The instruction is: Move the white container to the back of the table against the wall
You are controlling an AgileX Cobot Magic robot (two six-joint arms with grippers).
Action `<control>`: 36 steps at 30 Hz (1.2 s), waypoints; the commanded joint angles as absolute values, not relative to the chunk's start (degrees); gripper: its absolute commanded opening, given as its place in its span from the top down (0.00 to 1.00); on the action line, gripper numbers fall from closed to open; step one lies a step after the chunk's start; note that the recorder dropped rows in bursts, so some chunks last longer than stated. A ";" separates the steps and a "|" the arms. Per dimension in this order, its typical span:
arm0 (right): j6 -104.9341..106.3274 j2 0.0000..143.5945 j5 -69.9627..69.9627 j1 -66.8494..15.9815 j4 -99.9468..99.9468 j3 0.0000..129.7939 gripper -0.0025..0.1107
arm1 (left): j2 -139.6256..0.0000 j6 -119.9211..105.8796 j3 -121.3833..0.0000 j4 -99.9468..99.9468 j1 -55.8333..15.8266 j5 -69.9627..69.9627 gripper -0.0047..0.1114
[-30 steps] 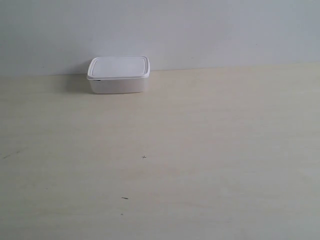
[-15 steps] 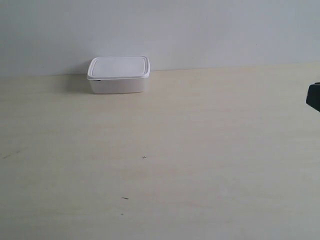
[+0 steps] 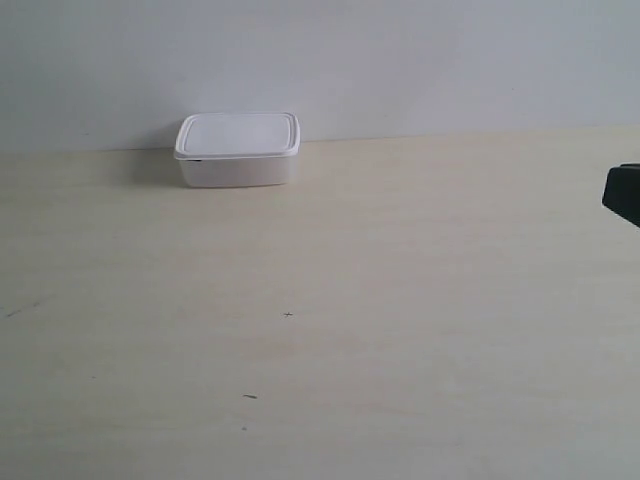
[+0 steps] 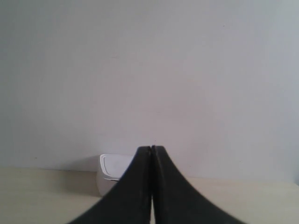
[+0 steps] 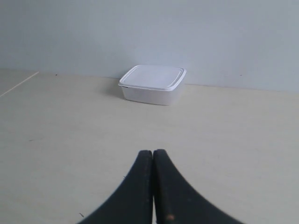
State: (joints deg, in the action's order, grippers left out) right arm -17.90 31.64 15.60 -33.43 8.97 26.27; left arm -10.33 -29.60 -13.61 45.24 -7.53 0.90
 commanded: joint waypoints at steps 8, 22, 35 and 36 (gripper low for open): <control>-18.16 31.38 14.86 -33.44 9.43 26.00 0.98 | -9.99 -29.69 -12.93 45.66 -7.41 -1.41 0.96; -18.16 23.85 14.61 -19.59 8.95 21.55 0.98 | -9.99 -29.69 -12.49 45.66 -7.41 -1.21 0.96; -18.16 14.69 16.43 -8.04 8.95 8.45 0.98 | -9.99 -29.69 -11.20 45.66 -7.41 0.00 0.96; -18.16 14.69 17.61 -8.04 8.95 8.45 0.98 | -9.99 -29.69 -11.20 45.66 -7.41 0.00 0.96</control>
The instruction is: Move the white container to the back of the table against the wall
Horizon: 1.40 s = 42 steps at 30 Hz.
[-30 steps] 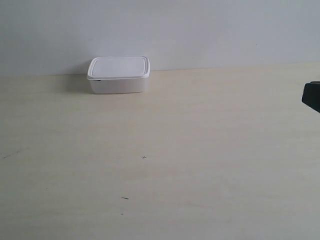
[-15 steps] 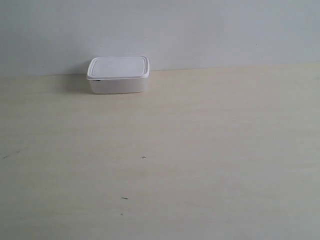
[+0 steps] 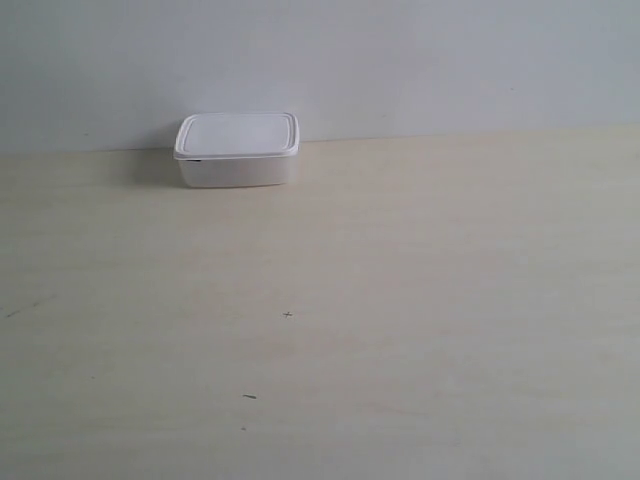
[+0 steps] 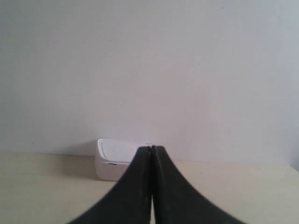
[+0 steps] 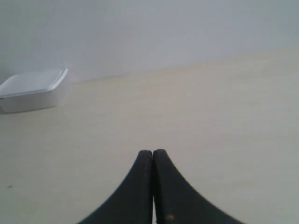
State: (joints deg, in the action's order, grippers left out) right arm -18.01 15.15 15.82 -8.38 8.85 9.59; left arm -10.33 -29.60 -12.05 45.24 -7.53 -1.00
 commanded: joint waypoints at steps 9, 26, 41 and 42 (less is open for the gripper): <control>-18.06 14.30 17.46 -8.04 9.58 8.41 0.98 | -9.99 -29.69 -11.20 45.66 -7.41 0.00 0.96; -18.17 14.05 10.85 -8.04 9.35 0.00 0.98 | -9.99 -29.69 -11.21 40.91 -7.41 -0.38 0.96; -18.17 14.05 10.85 -8.04 9.35 0.00 0.98 | -9.99 -29.61 -10.34 40.82 -7.14 3.71 0.96; -18.17 14.05 10.85 -8.04 9.35 0.00 0.98 | -9.99 -29.83 -10.00 39.89 -7.14 3.80 0.96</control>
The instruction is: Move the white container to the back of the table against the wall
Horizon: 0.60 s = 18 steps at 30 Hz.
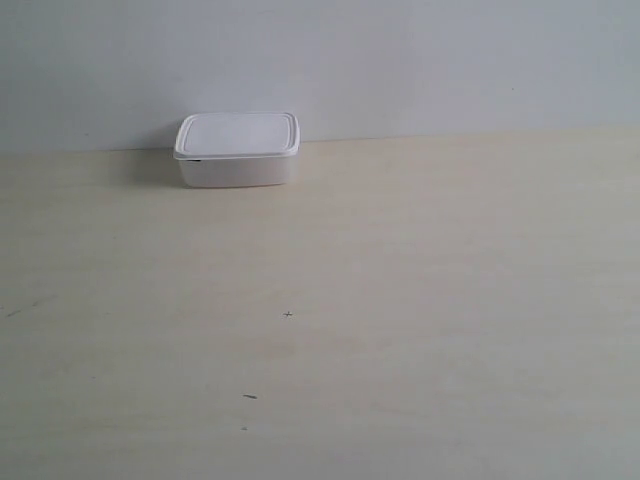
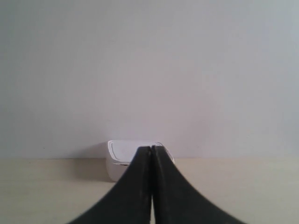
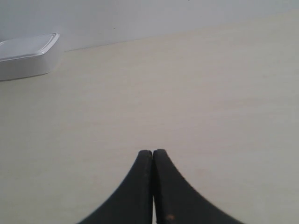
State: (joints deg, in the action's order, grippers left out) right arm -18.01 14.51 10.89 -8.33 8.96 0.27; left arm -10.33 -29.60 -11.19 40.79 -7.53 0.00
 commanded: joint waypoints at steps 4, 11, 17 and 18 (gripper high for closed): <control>-18.06 14.05 10.85 -8.04 8.97 0.00 0.98 | -9.39 -24.85 -5.24 26.19 -7.14 3.36 0.96; -18.06 14.05 10.85 -8.04 8.97 0.00 0.98 | -8.00 -11.00 0.00 12.48 -6.12 0.54 0.96; -18.06 14.05 10.85 -8.04 8.97 0.00 0.98 | -8.00 -11.42 0.00 7.16 -2.97 -9.77 0.96; -18.06 14.05 10.85 -8.04 8.97 0.00 0.98 | -7.98 -11.82 0.00 6.50 -2.43 -11.02 0.96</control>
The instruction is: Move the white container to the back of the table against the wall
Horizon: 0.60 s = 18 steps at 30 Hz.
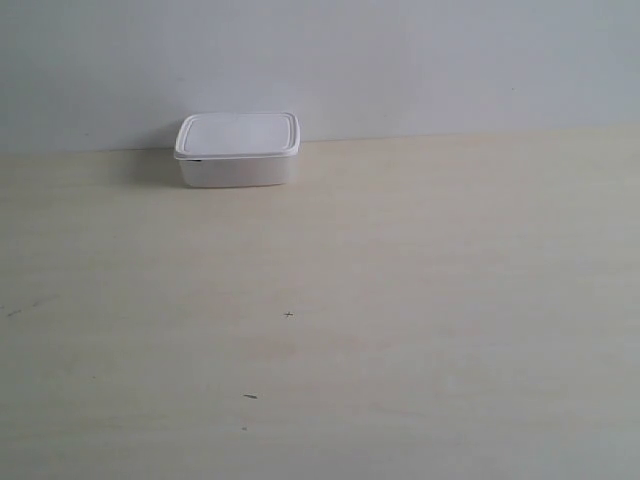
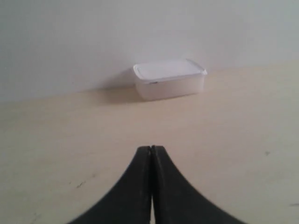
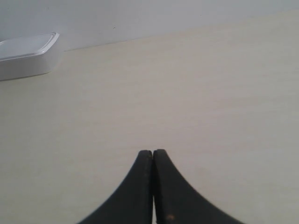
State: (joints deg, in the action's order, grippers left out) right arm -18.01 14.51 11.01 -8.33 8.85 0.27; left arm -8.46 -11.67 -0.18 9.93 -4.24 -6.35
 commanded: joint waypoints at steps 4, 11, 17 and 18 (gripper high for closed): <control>-18.06 14.05 10.85 -8.04 8.97 0.00 0.98 | -7.62 -11.98 0.00 6.20 -0.87 -16.44 0.96; -18.16 14.05 10.85 -8.04 8.97 0.00 0.98 | -4.28 -14.21 0.00 6.20 1.15 -18.80 0.96; -18.05 14.05 10.85 -8.04 8.97 0.00 0.98 | -2.10 -14.21 0.00 6.31 1.15 -18.92 0.96; -18.05 14.05 10.85 -8.04 8.97 0.00 0.98 | -2.10 -14.21 0.00 6.31 1.15 -18.92 0.96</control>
